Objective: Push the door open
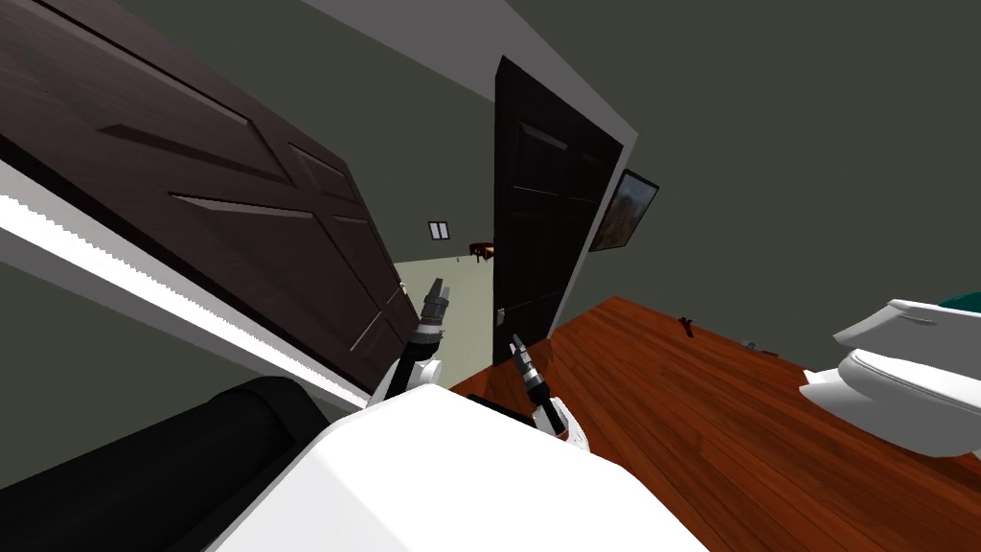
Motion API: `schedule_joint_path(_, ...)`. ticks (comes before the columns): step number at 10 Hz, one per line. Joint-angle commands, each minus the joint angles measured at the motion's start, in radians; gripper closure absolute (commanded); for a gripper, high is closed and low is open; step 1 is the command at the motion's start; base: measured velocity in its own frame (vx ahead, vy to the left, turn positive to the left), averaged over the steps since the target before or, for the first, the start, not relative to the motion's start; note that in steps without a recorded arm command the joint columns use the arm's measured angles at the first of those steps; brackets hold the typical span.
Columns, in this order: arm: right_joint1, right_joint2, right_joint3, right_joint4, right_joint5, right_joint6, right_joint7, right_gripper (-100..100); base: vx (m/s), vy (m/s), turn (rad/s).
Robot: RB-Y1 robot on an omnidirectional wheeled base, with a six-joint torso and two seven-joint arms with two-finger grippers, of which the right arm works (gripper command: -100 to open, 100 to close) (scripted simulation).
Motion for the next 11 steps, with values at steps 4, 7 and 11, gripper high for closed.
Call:
schedule_joint_path(4,-0.028,0.002,0.018,0.073,0.007,-0.015,-0.004,-100,0.089,-0.009,-0.004)
schedule_joint_path(7,-0.053,0.003,0.036,0.137,0.014,-0.025,-0.009,-100,0.109,-0.019,-0.006)
schedule_joint_path(11,-0.063,0.001,0.047,0.166,0.018,-0.030,-0.013,-100,0.081,-0.014,-0.003)
